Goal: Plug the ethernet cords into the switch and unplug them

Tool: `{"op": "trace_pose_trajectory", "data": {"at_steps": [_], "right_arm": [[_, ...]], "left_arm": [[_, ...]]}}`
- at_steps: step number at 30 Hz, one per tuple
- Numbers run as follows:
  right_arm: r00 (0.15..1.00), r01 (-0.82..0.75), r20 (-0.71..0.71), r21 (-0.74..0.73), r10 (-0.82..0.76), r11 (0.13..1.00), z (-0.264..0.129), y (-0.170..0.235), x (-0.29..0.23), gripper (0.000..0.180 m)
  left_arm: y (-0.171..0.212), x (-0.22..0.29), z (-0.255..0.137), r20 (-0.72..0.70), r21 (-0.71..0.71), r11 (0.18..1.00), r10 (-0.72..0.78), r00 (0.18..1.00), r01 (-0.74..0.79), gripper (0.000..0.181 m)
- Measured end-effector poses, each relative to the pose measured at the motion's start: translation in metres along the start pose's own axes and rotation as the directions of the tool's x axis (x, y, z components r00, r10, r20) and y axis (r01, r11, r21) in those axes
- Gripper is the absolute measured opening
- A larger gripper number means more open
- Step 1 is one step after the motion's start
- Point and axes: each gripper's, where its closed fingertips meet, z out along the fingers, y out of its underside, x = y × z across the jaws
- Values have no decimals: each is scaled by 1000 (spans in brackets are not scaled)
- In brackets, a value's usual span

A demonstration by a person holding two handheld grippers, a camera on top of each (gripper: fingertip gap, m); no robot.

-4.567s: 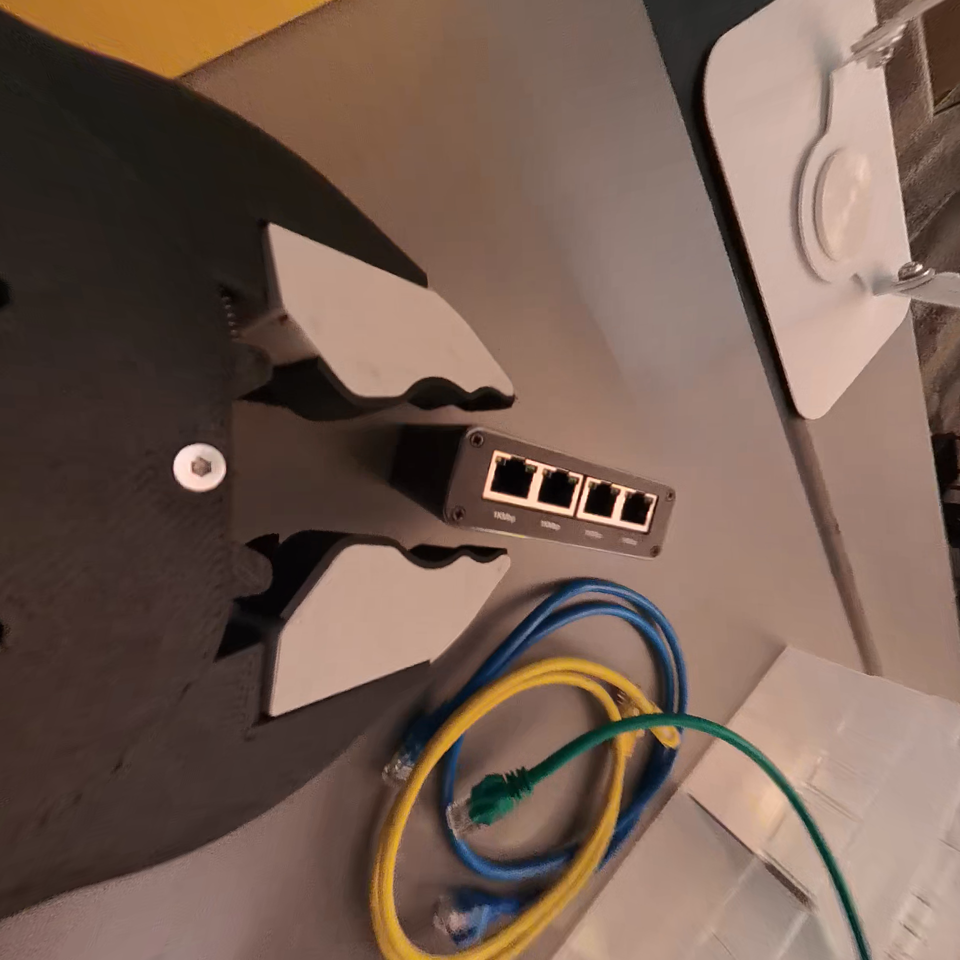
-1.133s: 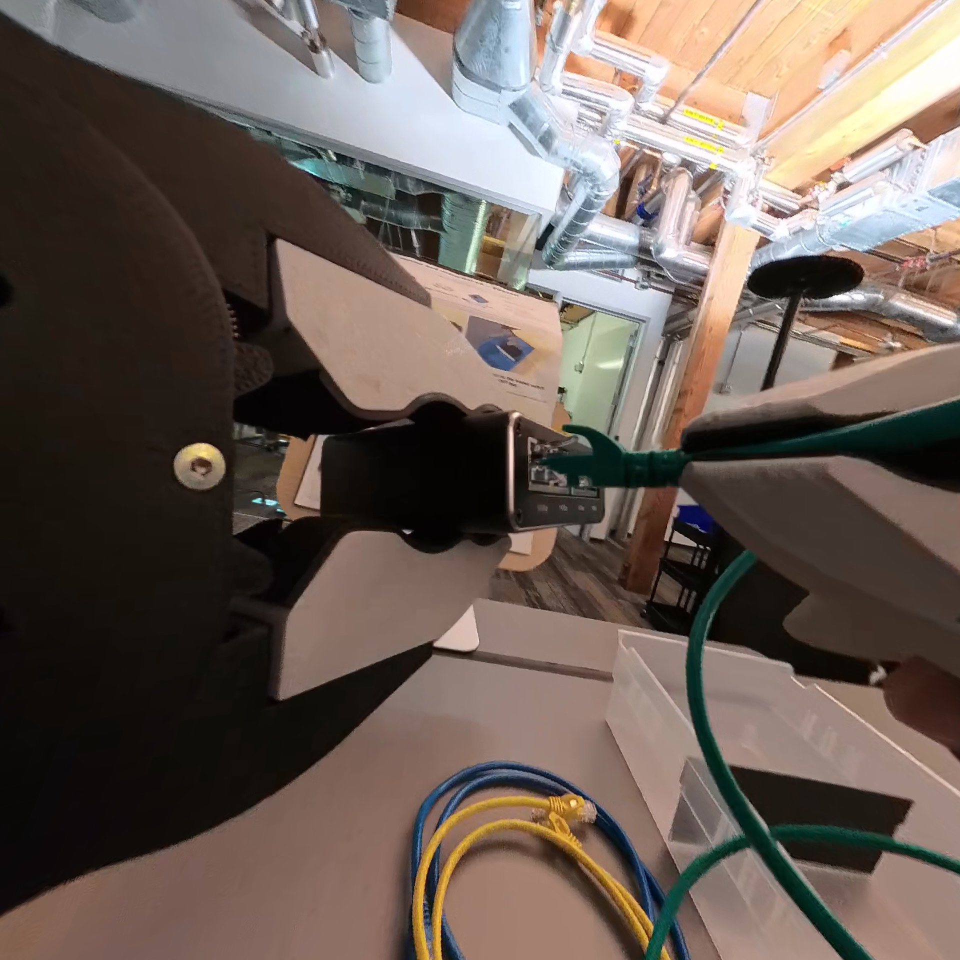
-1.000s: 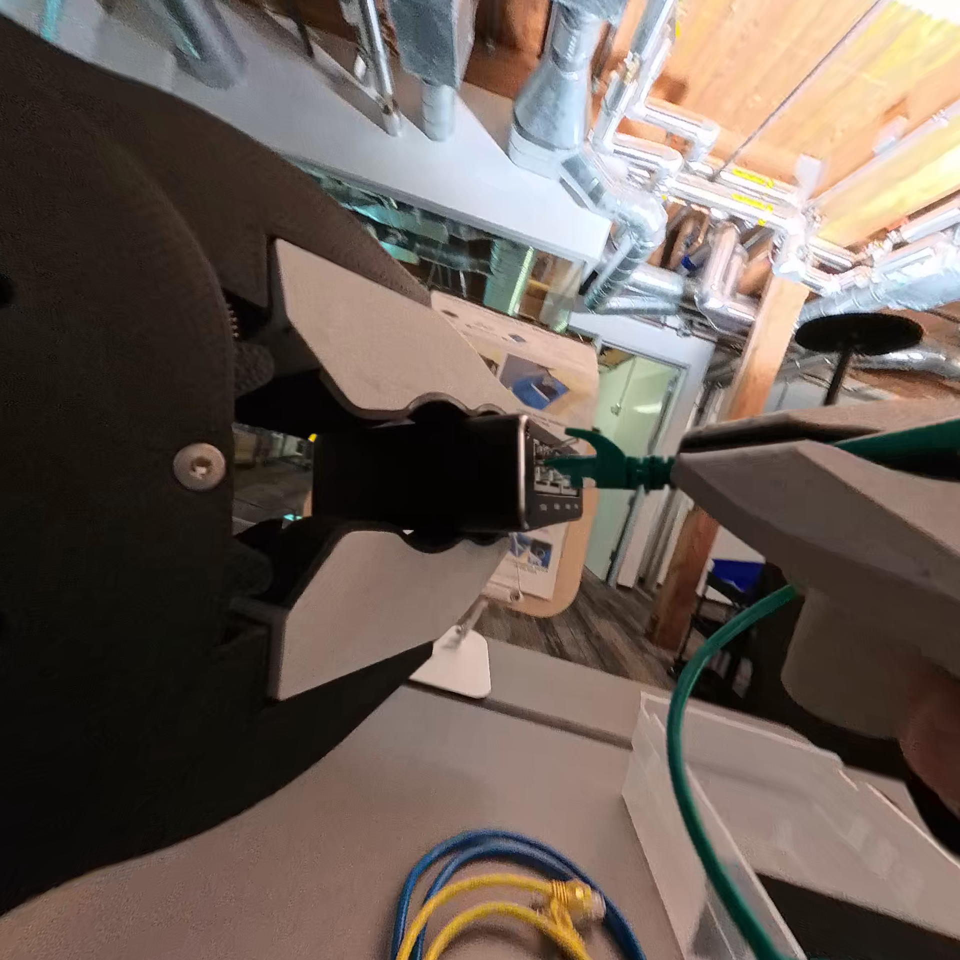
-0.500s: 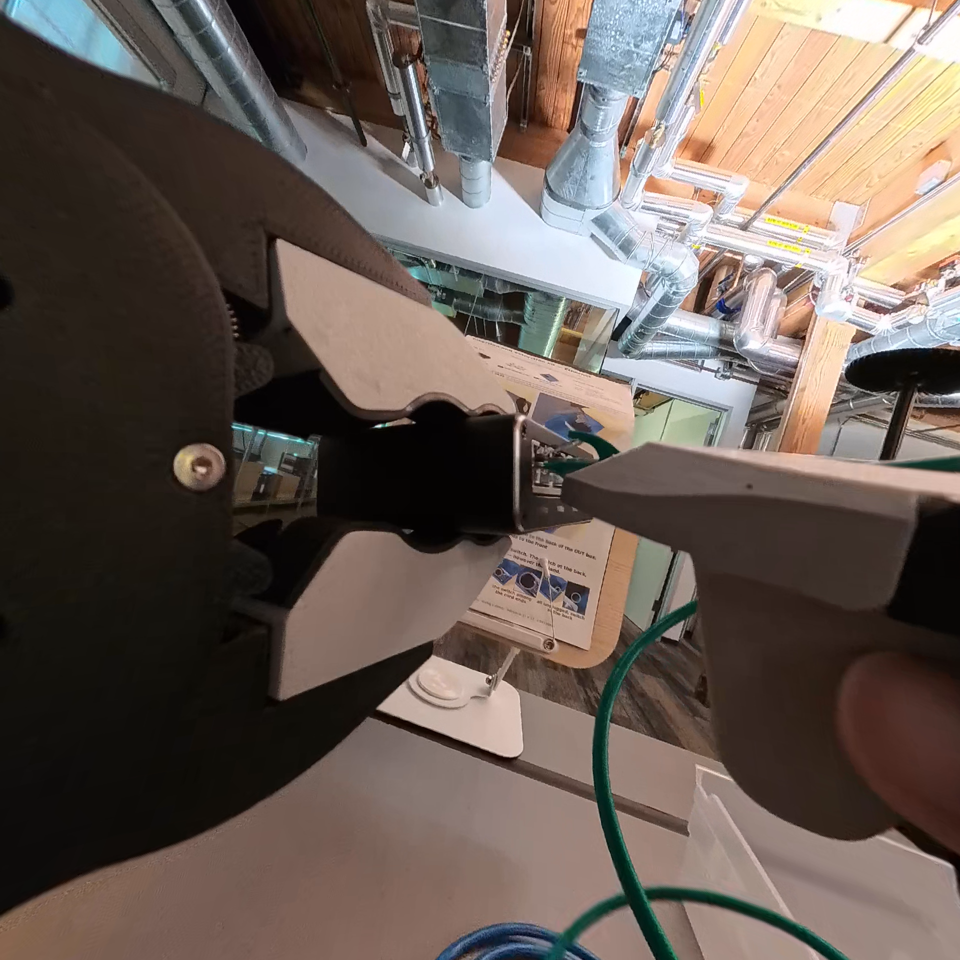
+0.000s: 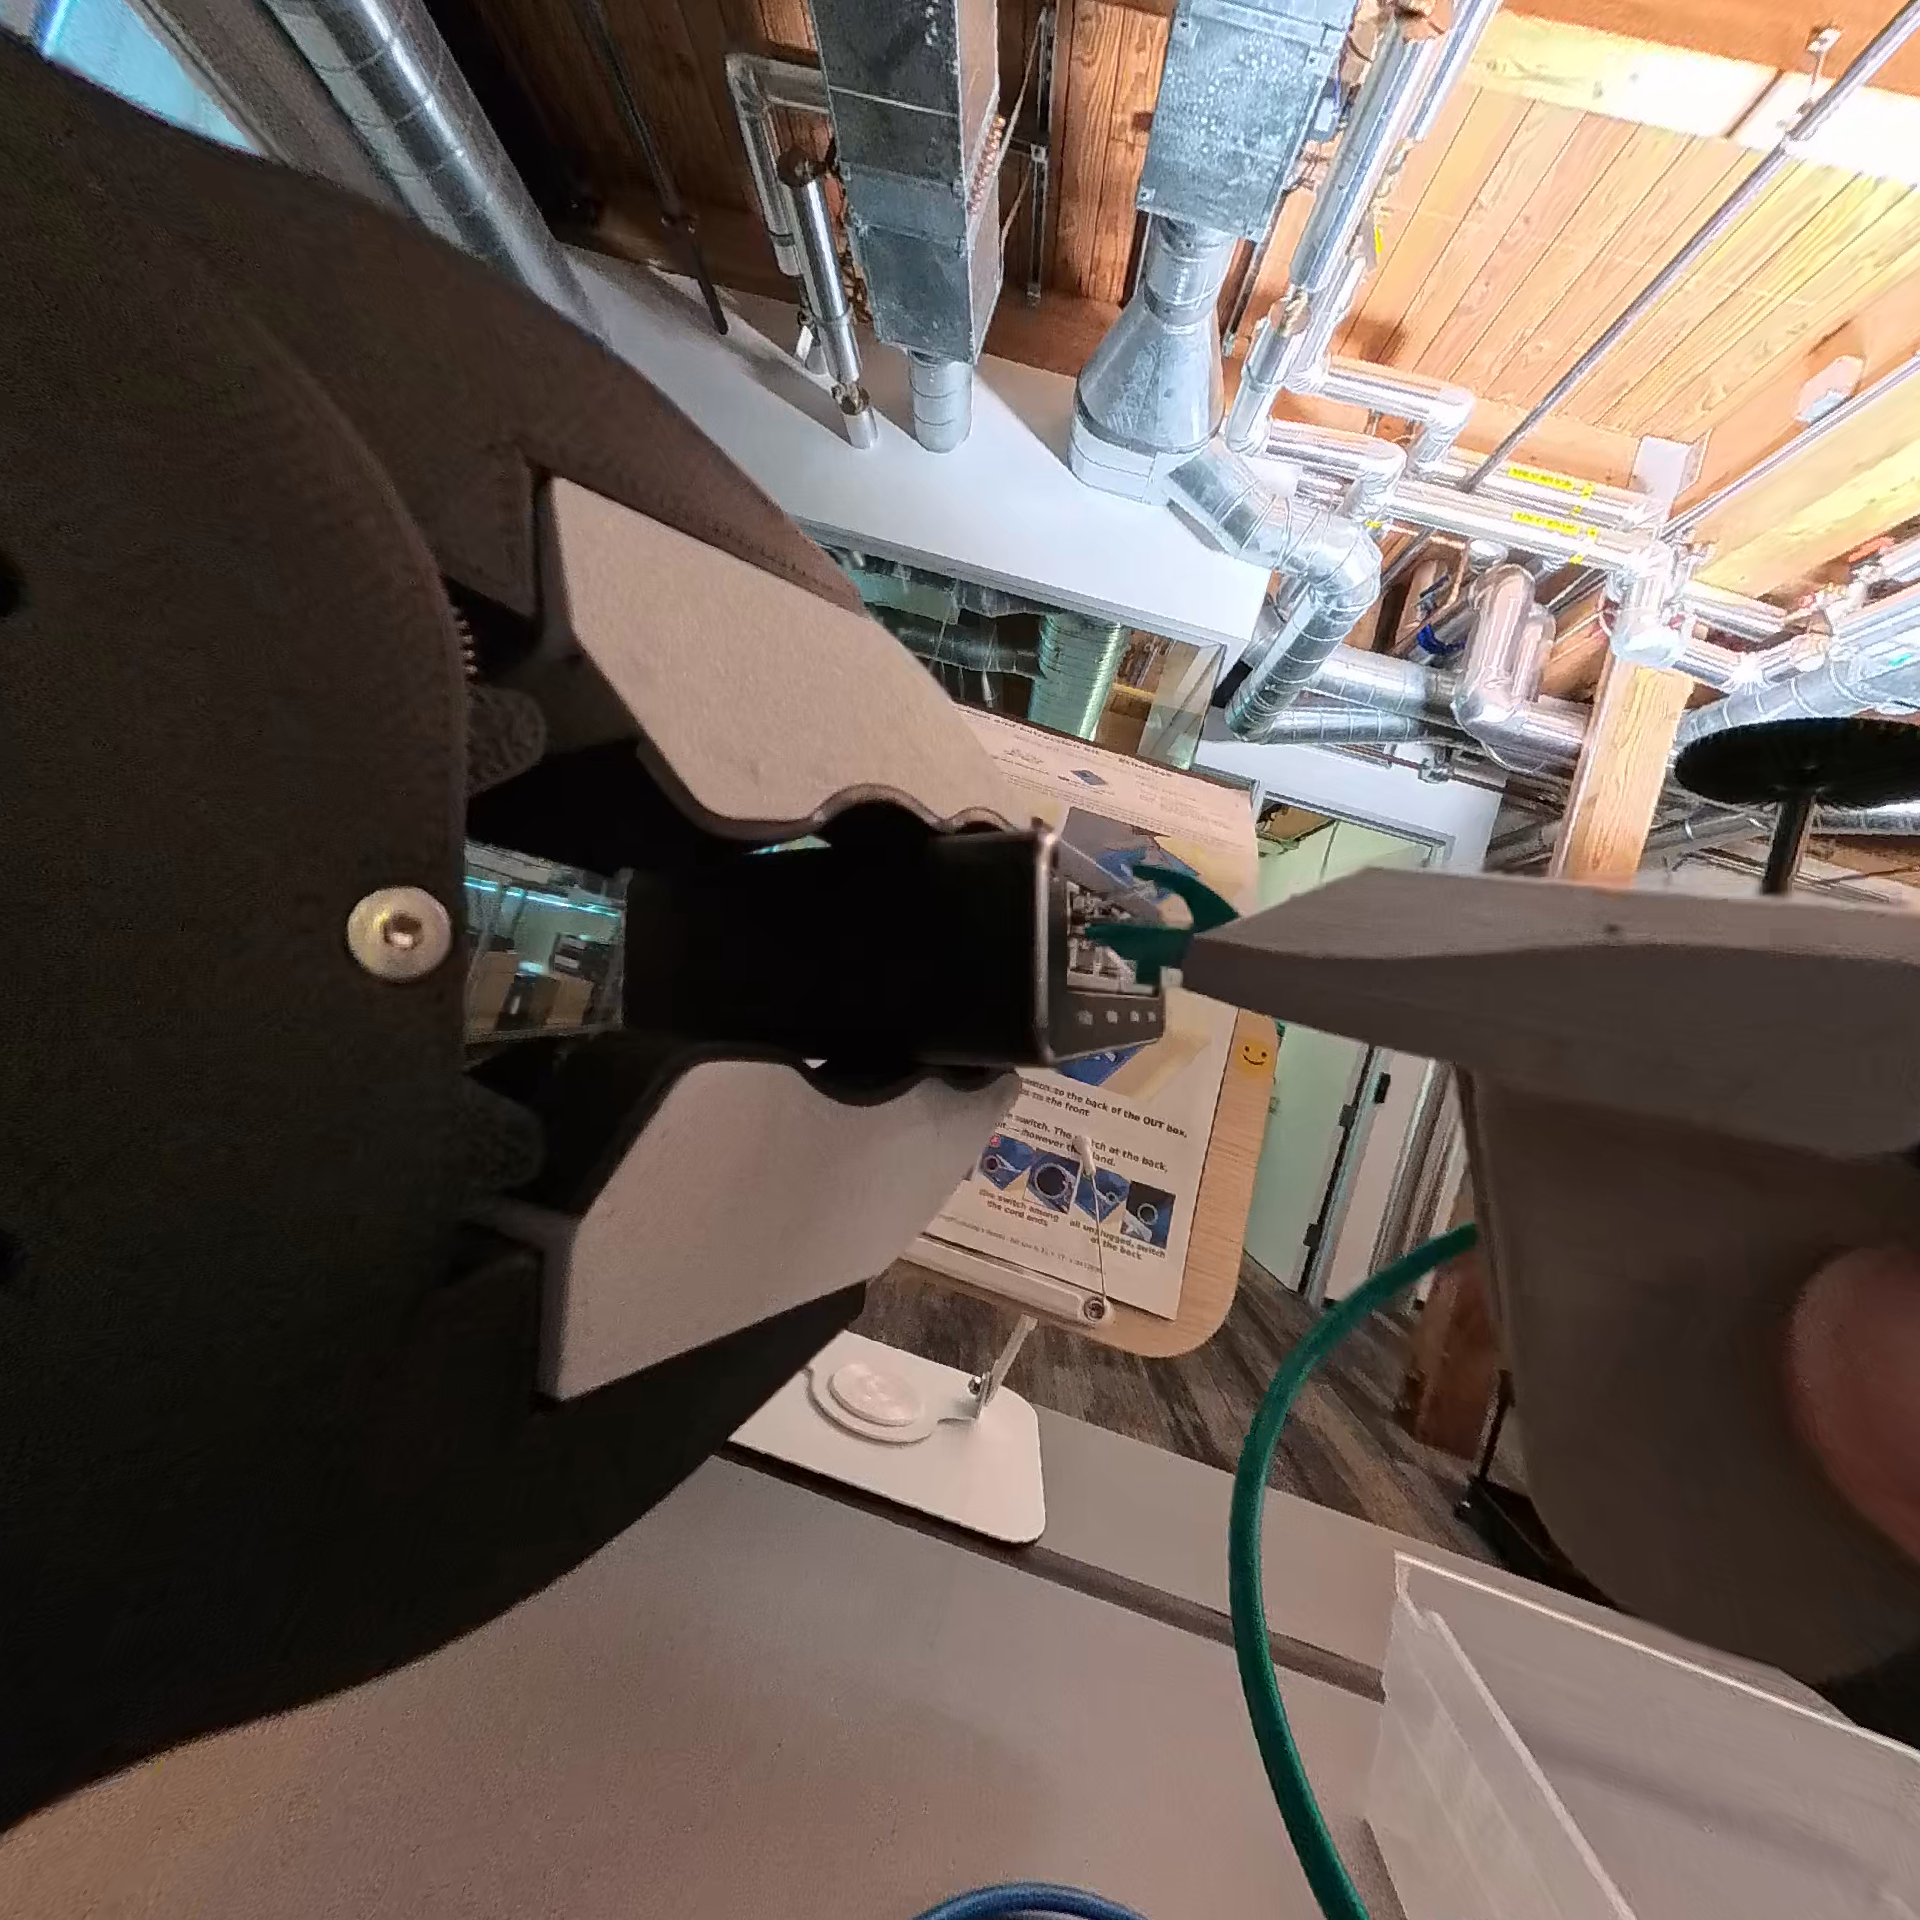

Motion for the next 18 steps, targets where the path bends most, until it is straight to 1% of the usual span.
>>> {"op": "trace_pose_trajectory", "data": {"at_steps": [8, 12, 18], "right_arm": [[998, 31, 63, -32, -29, 999, -11, 2, -10, 12], [996, -8, 84, -37, 11, 999, -15, 4, -9, 13], [997, -13, 72, -54, 17, 998, -15, 5, -9, 13]], "left_arm": [[-16, 5, -6, -32, 53, 999, 8, 999, -7, 35], [-21, 8, -6, -39, 58, 998, 2, 999, 0, 35], [-23, 9, -6, -27, 56, 998, 12, 1000, -10, 35]]}}
